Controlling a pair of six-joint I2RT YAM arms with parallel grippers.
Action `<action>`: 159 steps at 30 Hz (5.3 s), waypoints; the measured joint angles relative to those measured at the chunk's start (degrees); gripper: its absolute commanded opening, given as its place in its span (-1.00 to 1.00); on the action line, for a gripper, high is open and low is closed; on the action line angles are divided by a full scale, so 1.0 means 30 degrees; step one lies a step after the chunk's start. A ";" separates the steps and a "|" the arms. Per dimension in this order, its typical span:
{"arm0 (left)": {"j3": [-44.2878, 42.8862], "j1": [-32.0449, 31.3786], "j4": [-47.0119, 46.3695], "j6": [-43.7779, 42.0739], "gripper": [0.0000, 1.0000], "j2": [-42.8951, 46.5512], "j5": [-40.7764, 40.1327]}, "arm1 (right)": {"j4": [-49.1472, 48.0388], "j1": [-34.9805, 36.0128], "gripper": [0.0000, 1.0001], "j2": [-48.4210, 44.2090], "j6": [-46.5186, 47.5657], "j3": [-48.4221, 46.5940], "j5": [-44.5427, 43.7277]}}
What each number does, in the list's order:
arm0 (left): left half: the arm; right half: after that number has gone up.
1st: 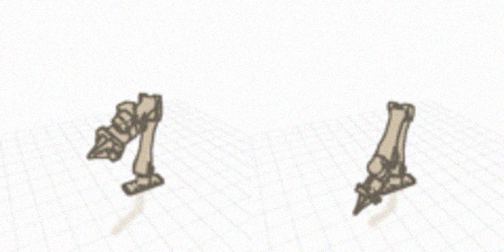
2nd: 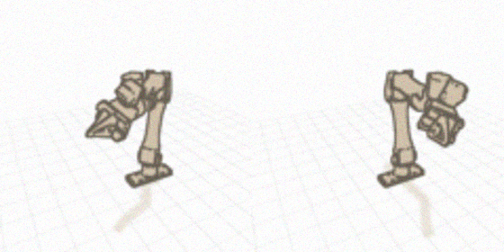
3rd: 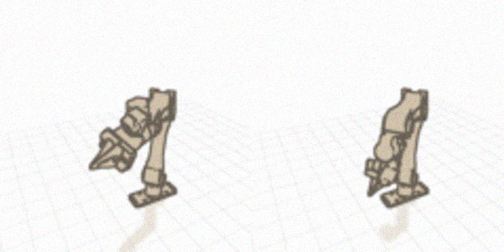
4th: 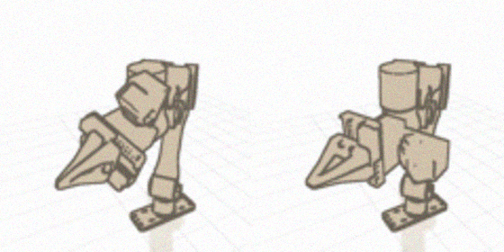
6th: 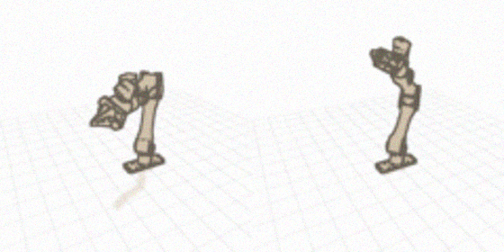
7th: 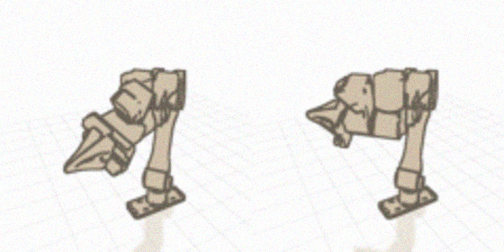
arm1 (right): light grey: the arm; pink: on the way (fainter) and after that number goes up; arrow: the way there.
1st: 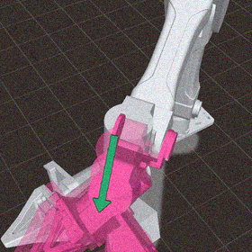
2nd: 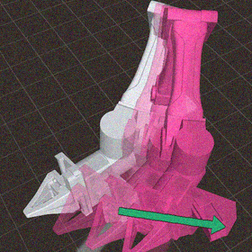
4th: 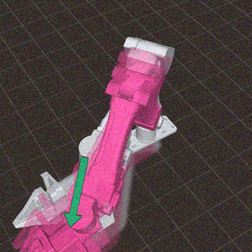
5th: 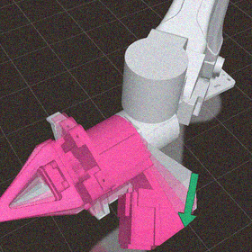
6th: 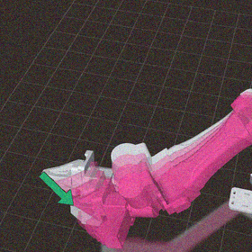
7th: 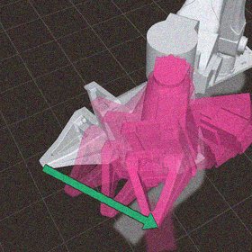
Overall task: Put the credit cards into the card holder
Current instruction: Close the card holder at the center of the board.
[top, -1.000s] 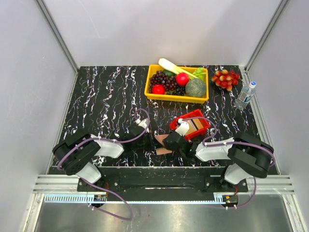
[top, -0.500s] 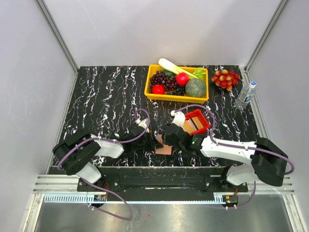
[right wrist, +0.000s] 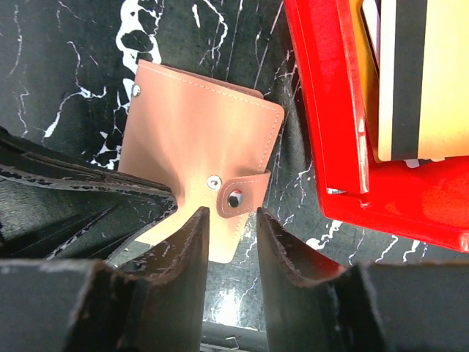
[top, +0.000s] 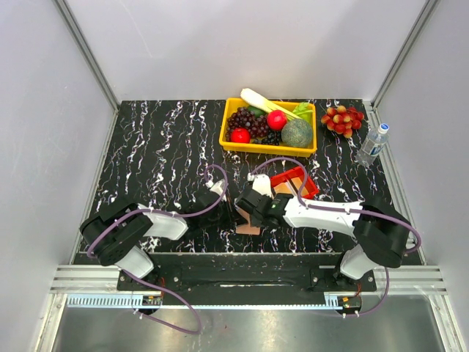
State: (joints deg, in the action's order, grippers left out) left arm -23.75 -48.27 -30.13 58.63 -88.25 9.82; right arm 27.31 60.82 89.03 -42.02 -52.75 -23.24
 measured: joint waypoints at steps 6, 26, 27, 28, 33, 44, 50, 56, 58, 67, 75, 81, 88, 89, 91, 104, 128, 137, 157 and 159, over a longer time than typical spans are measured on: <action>0.0000 0.0000 -0.0015 -0.0044 -1.00 0.0000 0.0007 | 0.0641 0.0000 -0.39 0.0313 -0.0138 -0.0168 0.0073; 0.0000 0.0000 -0.0291 -0.0044 -1.00 -0.0168 0.0124 | 0.0321 0.0000 -0.38 0.0270 0.0007 -0.0357 -0.0117; 0.0000 0.0000 -0.0291 -0.0044 -1.00 -0.0168 0.0124 | 0.0291 0.0000 -0.40 0.0262 0.0007 -0.0357 -0.0175; 0.0000 0.0000 -0.0291 -0.0044 -1.00 -0.0168 0.0124 | 0.0270 0.0000 -0.42 0.0262 0.0000 -0.0357 -0.0262; 0.0000 0.0000 -0.0291 -0.0044 -1.00 -0.0168 0.0124 | 0.0277 0.0000 -0.67 0.0255 0.0000 -0.0357 -0.0539; 0.0000 0.0000 -0.0299 -0.0044 -1.00 -0.0168 0.0131 | 0.0284 0.0000 -1.00 -0.0124 0.0066 -0.0357 -0.0874; 0.0000 0.0000 -0.0430 -0.0044 -1.00 -0.0248 0.0160 | 0.0153 0.0000 -1.00 -0.0197 0.0073 -0.0342 -0.0699; 0.0000 0.0000 -0.0444 -0.0044 -1.00 -0.0255 0.0175 | -0.0328 -0.0095 -0.97 -0.0168 0.0182 -0.0255 -0.0007; 0.0000 0.0000 -0.0452 -0.0044 -1.00 -0.0255 0.0182 | -0.0597 -0.0211 -0.96 -0.0117 0.0219 -0.0138 0.0175; 0.0000 0.0000 -0.0503 -0.0044 -1.00 -0.0284 0.0211 | -0.2011 -0.1362 -1.00 -0.0066 0.0364 0.0605 0.2178; 0.0000 0.0000 -0.0699 -0.0044 -1.00 -0.0393 0.0240 | -0.2433 -0.2069 -1.00 0.0204 0.0670 0.0699 0.3417; 0.0000 0.0000 -0.0714 -0.0044 -1.00 -0.0401 0.0240 | -0.2514 -0.2171 -1.00 0.0277 0.0954 0.0692 0.3621; 0.0000 0.0000 -0.0714 -0.0044 -1.00 -0.0401 0.0240 | -0.2135 -0.2208 -1.00 0.0335 0.1290 0.0532 0.3672; 0.0000 0.0000 -0.0714 -0.0044 -1.00 -0.0401 0.0240 | -0.2069 -0.2208 -1.00 0.0335 0.1370 0.0510 0.3679; 0.0000 0.0000 -0.0714 -0.0044 -1.00 -0.0401 0.0233 | -0.1923 -0.2208 -1.00 0.0335 0.1472 0.0459 0.3745; 0.0000 0.0000 -0.0736 -0.0044 -1.00 -0.0415 0.0248 | -0.1749 -0.2280 -1.00 0.0991 0.1967 -0.0029 0.4619; 0.0007 0.0000 -0.1115 -0.0102 -1.00 -0.0583 0.0248 | -0.2798 -0.4714 -1.00 0.1428 0.2703 0.0087 0.8459; 0.0007 0.0000 -0.1377 -0.0102 -1.00 -0.0750 0.0277 | -0.3359 -0.5559 -1.00 0.2820 0.3359 -0.0554 1.1118; 0.0248 0.0000 0.0117 -0.0554 -1.00 0.0459 -0.0109 | -0.3723 -0.6936 -0.48 -0.0503 0.4619 0.0743 1.2983; 0.0248 0.0000 0.0372 -0.0634 -1.00 0.0590 -0.0160 | -0.3869 -0.6958 -0.55 -0.1537 0.4641 0.0809 1.2735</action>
State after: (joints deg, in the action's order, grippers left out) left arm -23.00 -48.27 -29.02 56.73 -86.48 9.34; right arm 15.70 39.94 84.42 -28.10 -50.33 14.96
